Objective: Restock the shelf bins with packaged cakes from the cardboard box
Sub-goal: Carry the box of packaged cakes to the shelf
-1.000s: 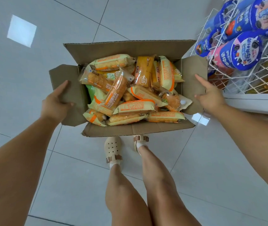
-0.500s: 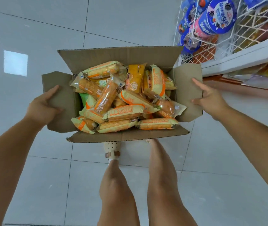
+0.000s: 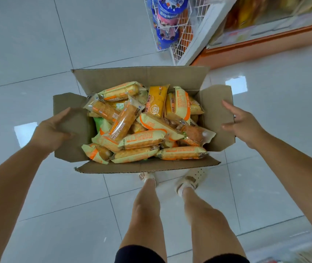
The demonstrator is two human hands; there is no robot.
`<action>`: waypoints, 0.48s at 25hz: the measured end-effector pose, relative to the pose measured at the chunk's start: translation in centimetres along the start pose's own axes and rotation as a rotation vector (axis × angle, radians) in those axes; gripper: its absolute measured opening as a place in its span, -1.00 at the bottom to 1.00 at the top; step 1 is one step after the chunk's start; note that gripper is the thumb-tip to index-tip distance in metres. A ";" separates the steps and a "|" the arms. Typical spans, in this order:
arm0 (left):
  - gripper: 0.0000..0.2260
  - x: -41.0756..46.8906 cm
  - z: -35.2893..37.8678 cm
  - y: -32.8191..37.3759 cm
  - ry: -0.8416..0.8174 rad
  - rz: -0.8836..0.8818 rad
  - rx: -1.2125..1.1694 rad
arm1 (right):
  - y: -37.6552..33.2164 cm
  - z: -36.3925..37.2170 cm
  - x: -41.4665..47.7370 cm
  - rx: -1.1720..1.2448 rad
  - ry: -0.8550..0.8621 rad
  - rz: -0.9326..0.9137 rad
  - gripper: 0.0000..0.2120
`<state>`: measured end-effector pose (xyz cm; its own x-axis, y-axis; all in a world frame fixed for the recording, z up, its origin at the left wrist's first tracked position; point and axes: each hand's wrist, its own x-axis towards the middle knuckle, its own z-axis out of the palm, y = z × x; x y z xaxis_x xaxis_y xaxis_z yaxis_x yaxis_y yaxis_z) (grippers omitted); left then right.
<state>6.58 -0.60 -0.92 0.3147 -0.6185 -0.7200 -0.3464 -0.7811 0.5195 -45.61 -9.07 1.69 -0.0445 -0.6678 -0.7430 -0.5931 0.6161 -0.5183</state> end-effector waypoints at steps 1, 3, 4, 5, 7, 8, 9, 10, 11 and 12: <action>-0.26 -0.2 0.5 0.9 -0.016 0.010 0.018 | 0.8 -0.7 -1.0 0.009 0.024 0.016 -0.25; -0.25 -0.6 1.8 3.1 -0.038 0.040 0.054 | 2.7 -2.2 -2.9 0.023 0.067 0.048 -0.26; -0.24 -0.9 2.7 4.3 -0.044 0.060 0.072 | 3.6 -3.0 -3.8 0.029 0.089 0.061 -0.26; -0.24 -1.3 3.8 5.6 -0.057 0.078 0.094 | 4.7 -4.1 -4.7 0.042 0.109 0.072 -0.26; -0.24 -2.1 6.4 8.3 -0.086 0.100 0.135 | 7.4 -6.1 -6.2 0.084 0.142 0.070 -0.26; -0.25 -2.6 7.8 9.6 -0.095 0.116 0.154 | 8.9 -7.1 -6.9 0.109 0.163 0.067 -0.26; -0.26 -3.2 9.2 11.0 -0.103 0.131 0.177 | 10.3 -8.2 -7.7 0.138 0.181 0.069 -0.26; -0.27 -3.9 10.9 12.5 -0.121 0.151 0.206 | 11.9 -9.4 -8.6 0.176 0.201 0.077 -0.27; -0.28 -4.5 12.7 14.0 -0.139 0.164 0.233 | 13.5 -10.6 -9.4 0.216 0.218 0.087 -0.27; -0.28 -5.0 14.4 15.4 -0.152 0.180 0.266 | 15.2 -11.7 -10.2 0.255 0.235 0.100 -0.27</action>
<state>-13.07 -8.29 4.00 0.0995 -0.7085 -0.6987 -0.6088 -0.5988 0.5205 -63.60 2.23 6.29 -0.2935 -0.6587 -0.6928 -0.3584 0.7477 -0.5590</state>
